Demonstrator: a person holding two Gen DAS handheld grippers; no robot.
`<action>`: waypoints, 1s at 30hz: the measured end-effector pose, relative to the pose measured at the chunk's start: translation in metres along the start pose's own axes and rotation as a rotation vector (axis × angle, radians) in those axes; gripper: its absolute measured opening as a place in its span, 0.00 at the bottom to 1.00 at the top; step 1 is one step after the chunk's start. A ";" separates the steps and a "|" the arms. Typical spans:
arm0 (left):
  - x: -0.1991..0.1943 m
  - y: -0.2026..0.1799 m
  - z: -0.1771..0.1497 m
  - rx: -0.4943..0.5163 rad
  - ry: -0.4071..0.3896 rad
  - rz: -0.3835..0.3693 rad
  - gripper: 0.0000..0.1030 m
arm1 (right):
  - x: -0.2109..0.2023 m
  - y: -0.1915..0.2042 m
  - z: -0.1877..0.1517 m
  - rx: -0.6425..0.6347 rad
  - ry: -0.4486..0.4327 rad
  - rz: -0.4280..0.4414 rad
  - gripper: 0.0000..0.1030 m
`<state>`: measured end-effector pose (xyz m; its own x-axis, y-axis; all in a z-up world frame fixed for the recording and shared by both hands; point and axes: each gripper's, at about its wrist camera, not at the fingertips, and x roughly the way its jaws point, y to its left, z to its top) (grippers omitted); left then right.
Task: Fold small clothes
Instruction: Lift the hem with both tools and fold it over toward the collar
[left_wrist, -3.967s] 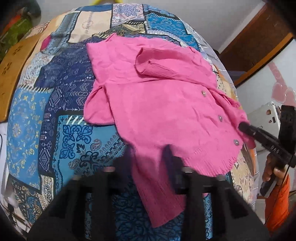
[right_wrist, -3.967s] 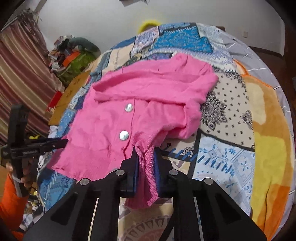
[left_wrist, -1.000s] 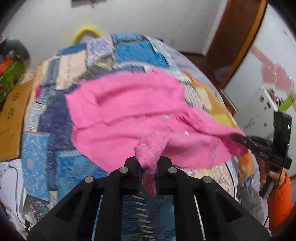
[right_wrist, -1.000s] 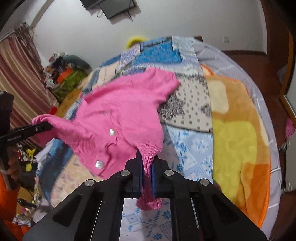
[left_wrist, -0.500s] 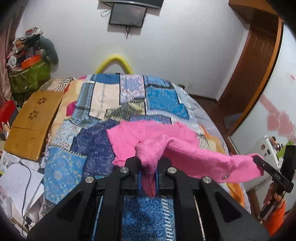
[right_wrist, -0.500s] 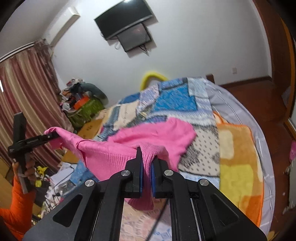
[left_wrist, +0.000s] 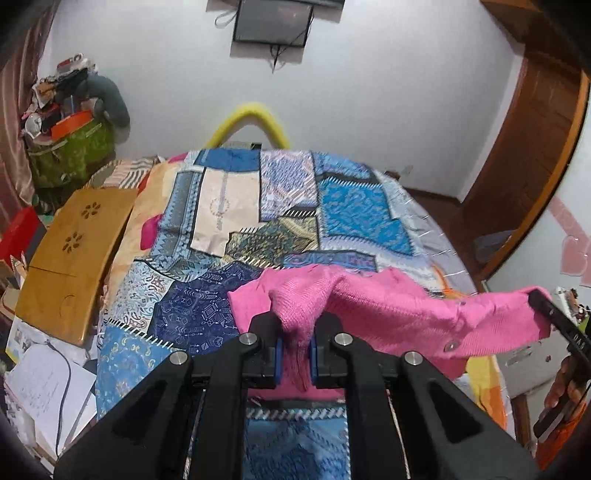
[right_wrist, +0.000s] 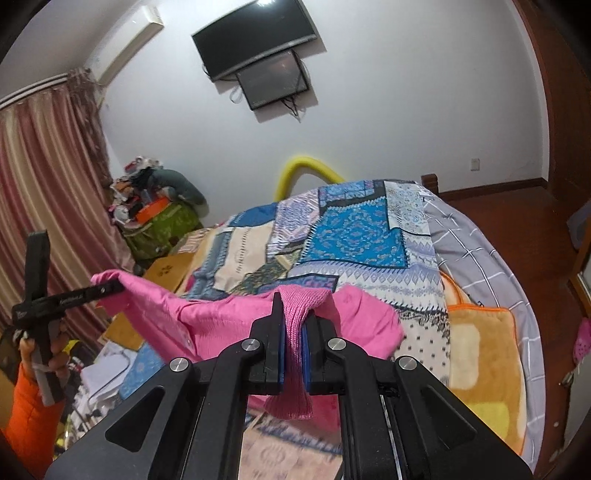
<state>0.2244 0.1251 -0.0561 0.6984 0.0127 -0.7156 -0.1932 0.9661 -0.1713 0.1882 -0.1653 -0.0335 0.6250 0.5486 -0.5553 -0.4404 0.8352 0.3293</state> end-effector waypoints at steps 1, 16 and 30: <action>0.014 0.003 0.003 -0.004 0.020 0.010 0.10 | 0.008 -0.003 0.003 0.000 0.011 -0.009 0.06; 0.183 0.037 0.007 -0.044 0.288 0.082 0.10 | 0.150 -0.068 -0.005 0.129 0.256 -0.075 0.07; 0.209 0.055 0.011 -0.009 0.290 0.174 0.57 | 0.162 -0.082 -0.007 0.154 0.319 -0.052 0.26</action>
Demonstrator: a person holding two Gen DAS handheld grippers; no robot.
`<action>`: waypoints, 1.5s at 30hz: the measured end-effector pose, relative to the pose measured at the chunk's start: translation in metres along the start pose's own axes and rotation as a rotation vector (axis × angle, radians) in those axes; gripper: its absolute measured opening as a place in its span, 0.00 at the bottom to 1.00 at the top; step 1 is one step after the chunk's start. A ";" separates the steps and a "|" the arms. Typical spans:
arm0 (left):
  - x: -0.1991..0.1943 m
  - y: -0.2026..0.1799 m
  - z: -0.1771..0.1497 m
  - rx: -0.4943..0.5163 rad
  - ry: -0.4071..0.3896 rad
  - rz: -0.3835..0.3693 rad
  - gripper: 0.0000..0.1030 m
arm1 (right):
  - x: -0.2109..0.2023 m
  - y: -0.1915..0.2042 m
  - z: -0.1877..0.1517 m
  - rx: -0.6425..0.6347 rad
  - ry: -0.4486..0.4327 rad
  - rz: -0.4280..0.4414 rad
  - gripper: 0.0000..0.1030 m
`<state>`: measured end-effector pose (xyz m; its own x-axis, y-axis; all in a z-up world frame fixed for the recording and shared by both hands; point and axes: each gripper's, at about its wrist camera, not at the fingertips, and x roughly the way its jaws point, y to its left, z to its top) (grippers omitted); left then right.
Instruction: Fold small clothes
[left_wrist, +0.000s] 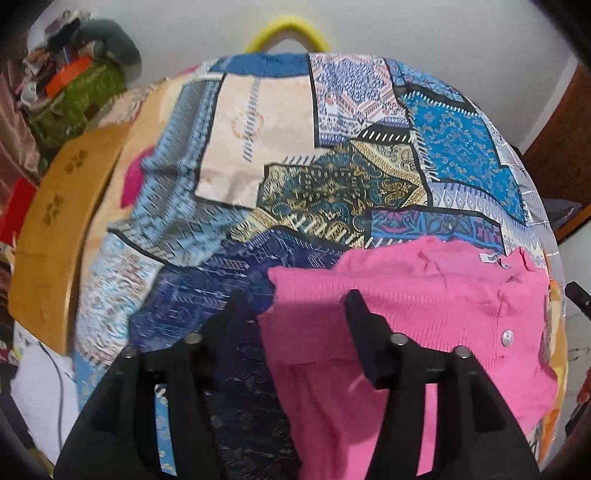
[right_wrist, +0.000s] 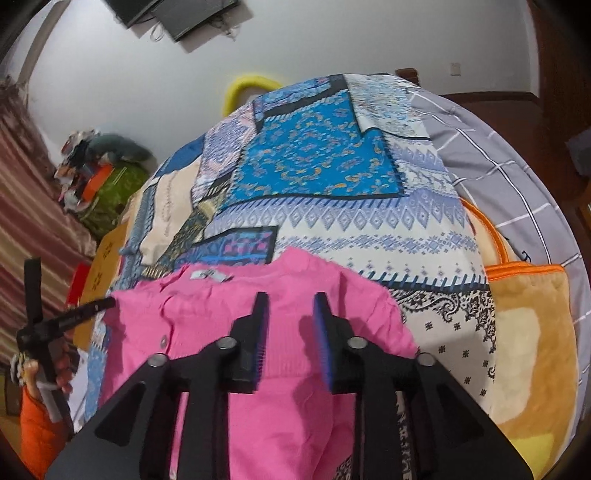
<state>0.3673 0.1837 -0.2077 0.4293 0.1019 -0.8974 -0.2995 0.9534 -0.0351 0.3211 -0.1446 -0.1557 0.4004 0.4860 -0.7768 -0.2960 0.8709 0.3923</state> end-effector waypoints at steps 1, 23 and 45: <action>-0.006 0.000 -0.001 0.016 -0.007 0.005 0.61 | 0.003 0.005 -0.001 -0.023 0.014 0.001 0.30; 0.021 -0.051 -0.037 0.209 0.095 -0.025 0.80 | 0.064 0.058 -0.040 -0.226 0.199 -0.005 0.42; 0.036 -0.010 0.058 -0.118 0.015 -0.050 0.81 | 0.061 0.038 0.050 -0.073 0.013 -0.036 0.49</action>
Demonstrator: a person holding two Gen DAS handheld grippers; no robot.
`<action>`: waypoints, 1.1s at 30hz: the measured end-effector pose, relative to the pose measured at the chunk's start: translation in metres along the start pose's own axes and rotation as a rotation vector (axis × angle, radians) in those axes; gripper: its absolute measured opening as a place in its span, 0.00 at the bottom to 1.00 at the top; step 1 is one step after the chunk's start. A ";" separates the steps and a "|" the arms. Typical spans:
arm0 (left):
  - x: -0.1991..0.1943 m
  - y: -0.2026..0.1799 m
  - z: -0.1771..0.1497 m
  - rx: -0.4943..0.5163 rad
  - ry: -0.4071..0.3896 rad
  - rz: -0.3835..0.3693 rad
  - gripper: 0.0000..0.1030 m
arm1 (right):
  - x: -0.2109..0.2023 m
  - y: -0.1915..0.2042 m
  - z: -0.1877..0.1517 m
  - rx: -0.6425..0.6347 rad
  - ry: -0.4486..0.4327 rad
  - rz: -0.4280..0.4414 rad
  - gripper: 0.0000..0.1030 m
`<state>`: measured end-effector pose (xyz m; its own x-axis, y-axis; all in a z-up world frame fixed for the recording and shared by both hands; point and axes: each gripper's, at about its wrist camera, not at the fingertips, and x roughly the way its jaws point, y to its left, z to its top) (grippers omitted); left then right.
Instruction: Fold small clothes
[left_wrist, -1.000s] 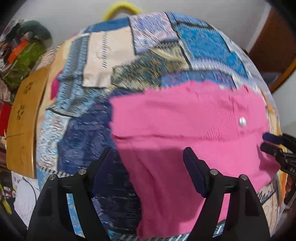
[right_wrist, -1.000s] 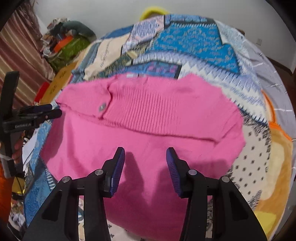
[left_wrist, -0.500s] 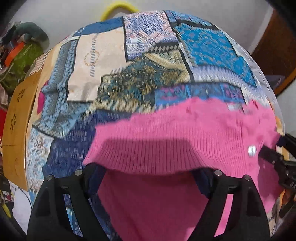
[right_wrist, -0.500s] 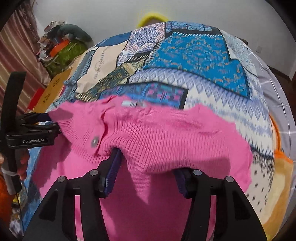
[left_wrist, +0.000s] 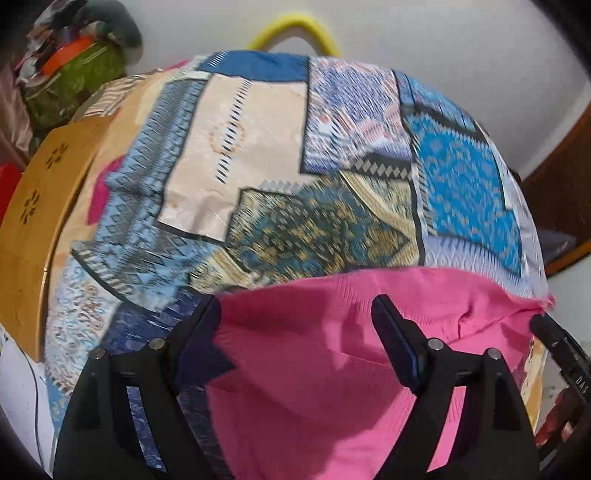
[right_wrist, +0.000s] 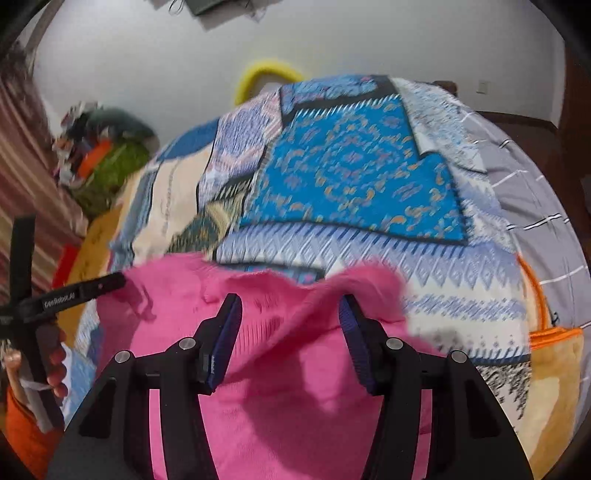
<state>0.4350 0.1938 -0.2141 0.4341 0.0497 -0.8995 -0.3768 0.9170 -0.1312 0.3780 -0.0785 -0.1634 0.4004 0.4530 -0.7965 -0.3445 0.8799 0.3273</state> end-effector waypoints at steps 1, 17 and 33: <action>-0.006 0.005 0.003 -0.007 -0.011 0.010 0.81 | -0.006 -0.002 0.005 0.008 -0.011 -0.001 0.49; -0.047 0.022 -0.048 0.140 0.023 0.075 0.81 | -0.051 -0.005 -0.031 -0.076 0.034 -0.054 0.57; -0.007 -0.067 -0.091 0.350 0.085 0.065 0.81 | -0.003 0.010 -0.101 -0.280 0.141 -0.118 0.67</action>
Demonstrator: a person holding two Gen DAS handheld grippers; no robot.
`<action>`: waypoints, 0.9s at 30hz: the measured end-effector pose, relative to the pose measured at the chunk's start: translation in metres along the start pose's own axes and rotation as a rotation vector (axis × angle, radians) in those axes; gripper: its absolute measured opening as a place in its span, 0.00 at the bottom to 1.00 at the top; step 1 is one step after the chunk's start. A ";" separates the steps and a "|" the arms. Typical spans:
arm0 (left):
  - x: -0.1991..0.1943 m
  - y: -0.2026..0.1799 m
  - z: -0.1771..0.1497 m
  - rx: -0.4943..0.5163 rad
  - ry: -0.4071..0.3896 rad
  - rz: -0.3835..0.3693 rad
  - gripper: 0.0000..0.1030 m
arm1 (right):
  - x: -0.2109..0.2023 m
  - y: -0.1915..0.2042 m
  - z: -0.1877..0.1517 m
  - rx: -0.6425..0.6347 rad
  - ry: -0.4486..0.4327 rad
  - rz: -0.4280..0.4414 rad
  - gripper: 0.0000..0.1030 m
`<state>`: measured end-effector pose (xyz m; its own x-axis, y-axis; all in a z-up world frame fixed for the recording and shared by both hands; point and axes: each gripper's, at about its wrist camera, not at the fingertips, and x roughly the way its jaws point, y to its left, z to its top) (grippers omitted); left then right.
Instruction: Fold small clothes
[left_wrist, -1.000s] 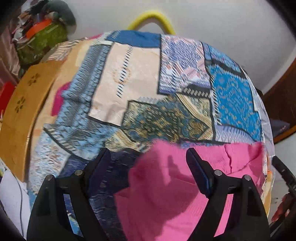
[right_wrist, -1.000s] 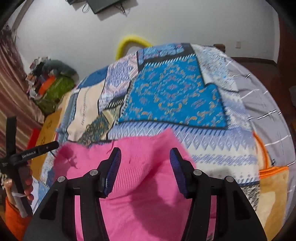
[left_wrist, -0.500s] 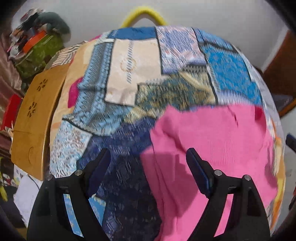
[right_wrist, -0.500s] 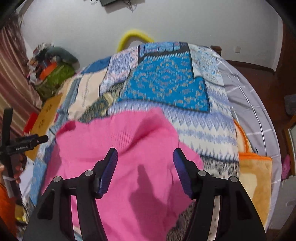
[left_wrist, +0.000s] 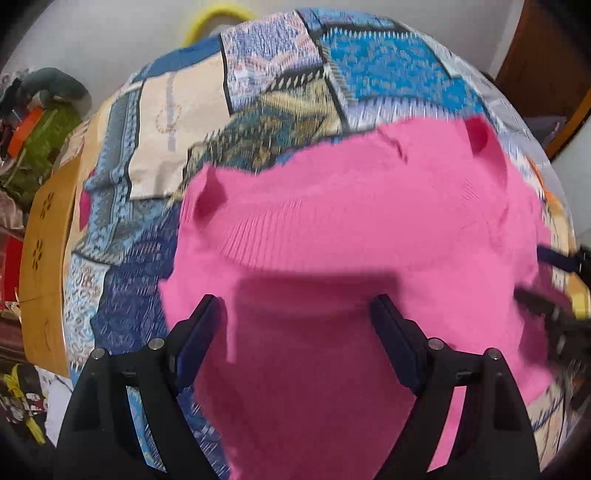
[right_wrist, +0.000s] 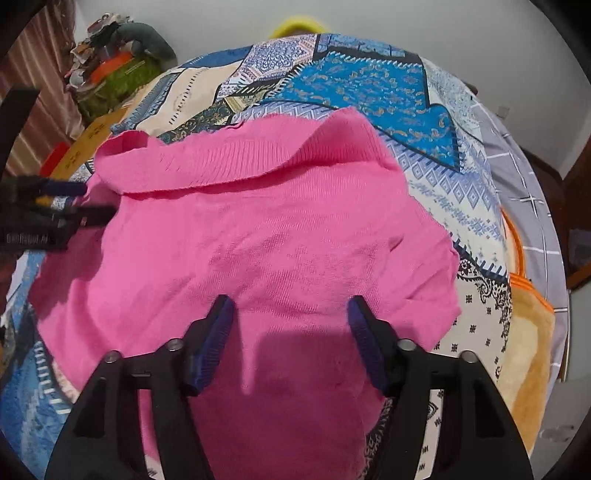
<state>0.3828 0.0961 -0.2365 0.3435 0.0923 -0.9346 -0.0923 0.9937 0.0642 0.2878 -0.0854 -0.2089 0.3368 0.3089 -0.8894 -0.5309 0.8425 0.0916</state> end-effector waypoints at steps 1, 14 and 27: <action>0.002 -0.002 0.005 -0.006 -0.002 -0.004 0.81 | 0.001 0.000 -0.001 -0.003 -0.005 -0.003 0.68; 0.041 -0.015 0.081 -0.122 0.011 0.014 0.88 | 0.001 -0.008 -0.010 0.018 -0.052 0.057 0.70; 0.037 0.030 0.093 -0.186 0.005 0.157 0.88 | -0.005 -0.016 -0.020 0.057 -0.037 0.066 0.70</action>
<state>0.4796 0.1349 -0.2366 0.3067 0.2442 -0.9200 -0.3149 0.9381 0.1440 0.2794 -0.1095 -0.2148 0.3317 0.3794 -0.8637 -0.5080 0.8433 0.1754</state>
